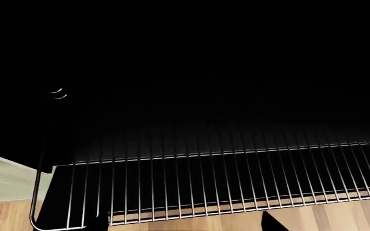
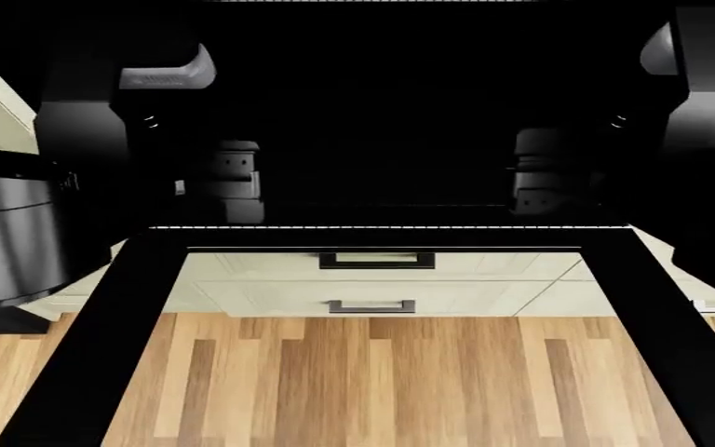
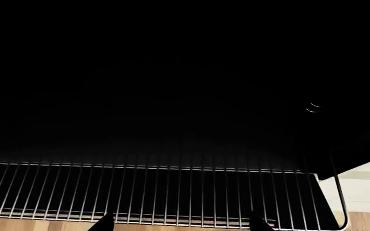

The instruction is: Fully slide the bottom oven rack out.

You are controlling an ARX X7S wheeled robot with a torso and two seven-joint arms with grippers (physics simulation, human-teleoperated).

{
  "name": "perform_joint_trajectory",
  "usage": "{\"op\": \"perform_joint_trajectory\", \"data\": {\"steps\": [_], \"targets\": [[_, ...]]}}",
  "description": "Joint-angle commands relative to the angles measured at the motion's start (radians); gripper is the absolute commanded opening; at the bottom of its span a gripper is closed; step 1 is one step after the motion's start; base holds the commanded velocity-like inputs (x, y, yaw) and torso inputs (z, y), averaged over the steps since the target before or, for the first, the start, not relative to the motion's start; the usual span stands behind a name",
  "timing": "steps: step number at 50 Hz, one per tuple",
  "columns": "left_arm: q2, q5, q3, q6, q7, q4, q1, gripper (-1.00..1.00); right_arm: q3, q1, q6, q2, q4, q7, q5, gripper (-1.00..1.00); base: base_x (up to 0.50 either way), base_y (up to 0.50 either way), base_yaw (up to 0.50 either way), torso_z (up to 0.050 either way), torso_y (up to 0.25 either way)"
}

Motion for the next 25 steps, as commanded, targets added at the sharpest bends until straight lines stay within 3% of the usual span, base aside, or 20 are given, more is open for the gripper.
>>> {"op": "perform_joint_trajectory", "data": {"steps": [1, 25], "targets": [[0.024, 0.093, 0.021, 0.005, 0.054, -0.038, 0.035, 1.00, -0.030, -0.004, 0.024, -0.042, 0.076, -0.047, -0.084, 1.00, 0.00, 0.00, 0.00, 0.000, 0.000], [0.081, 0.272, 0.072, 0.007, 0.176, -0.171, 0.036, 1.00, -0.091, -0.015, 0.037, -0.140, 0.220, -0.179, -0.278, 1.00, 0.00, 0.00, 0.00, 0.000, 0.000]]}}
